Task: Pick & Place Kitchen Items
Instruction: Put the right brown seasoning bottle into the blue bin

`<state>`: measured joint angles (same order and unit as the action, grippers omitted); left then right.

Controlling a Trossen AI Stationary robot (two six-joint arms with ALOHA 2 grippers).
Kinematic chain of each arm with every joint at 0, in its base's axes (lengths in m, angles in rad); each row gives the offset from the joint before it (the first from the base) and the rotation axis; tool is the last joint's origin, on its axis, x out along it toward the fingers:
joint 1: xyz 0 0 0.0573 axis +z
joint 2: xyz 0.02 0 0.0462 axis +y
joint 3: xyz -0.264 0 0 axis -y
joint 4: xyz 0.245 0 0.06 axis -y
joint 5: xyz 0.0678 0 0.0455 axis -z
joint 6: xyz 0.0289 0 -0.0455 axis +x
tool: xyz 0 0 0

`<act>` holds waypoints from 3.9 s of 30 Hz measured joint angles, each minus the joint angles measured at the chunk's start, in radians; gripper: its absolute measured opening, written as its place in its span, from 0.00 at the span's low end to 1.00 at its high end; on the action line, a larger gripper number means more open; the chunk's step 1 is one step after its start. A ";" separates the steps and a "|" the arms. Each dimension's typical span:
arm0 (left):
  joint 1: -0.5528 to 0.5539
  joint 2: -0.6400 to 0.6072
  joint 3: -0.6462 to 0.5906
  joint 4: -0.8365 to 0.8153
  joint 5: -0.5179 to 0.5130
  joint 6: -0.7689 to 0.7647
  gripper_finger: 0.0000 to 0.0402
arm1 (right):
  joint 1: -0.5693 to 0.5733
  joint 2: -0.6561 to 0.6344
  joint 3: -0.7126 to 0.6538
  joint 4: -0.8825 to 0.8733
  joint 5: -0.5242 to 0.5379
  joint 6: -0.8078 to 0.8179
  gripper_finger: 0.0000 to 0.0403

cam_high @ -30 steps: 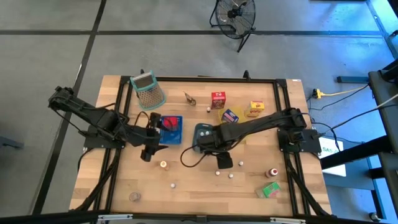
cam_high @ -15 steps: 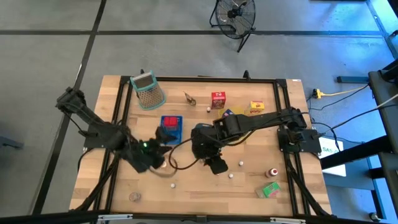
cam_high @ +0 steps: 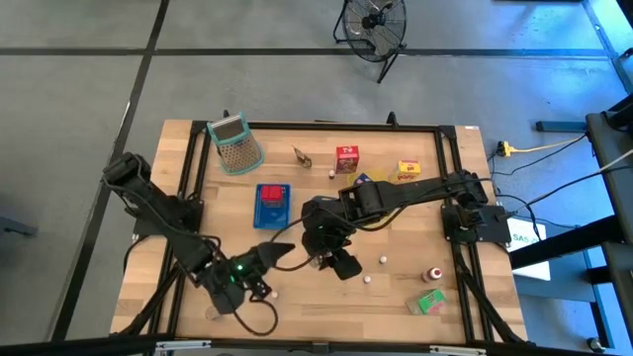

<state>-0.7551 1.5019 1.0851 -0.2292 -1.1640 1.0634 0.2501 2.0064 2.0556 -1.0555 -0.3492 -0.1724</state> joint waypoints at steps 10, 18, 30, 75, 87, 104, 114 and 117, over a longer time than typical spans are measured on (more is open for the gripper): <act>0.011 0.002 0.000 0.153 0.150 0.180 0.73 | -0.001 0.000 0.000 0.017 0.012 -0.027 0.51; 0.069 0.002 0.000 0.135 0.260 0.086 0.73 | -0.002 0.000 0.000 0.026 0.012 -0.027 0.51; 0.087 0.002 0.000 0.234 0.287 0.256 0.73 | -0.002 0.000 0.000 0.037 0.016 -0.034 0.50; 0.208 0.002 -0.002 0.278 0.571 0.257 0.52 | -0.002 0.001 0.000 0.044 0.012 -0.038 0.51; 0.208 0.002 -0.002 0.276 0.583 0.240 0.47 | -0.002 0.001 0.000 0.042 0.011 -0.041 0.51; 0.208 0.002 -0.001 0.269 0.549 0.157 0.45 | -0.001 0.001 -0.001 0.057 0.129 0.027 0.72; 0.207 0.002 -0.001 0.258 0.549 0.108 0.45 | -0.002 -0.007 -0.001 -0.061 0.155 0.011 0.85; 0.206 0.002 0.000 0.256 0.533 0.094 0.45 | -0.001 -0.028 -0.001 -0.072 0.155 -0.001 0.85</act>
<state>-0.5488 1.5040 1.0851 0.0265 -0.6308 1.1577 0.2493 1.9779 2.0545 -1.1279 -0.1940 -0.1730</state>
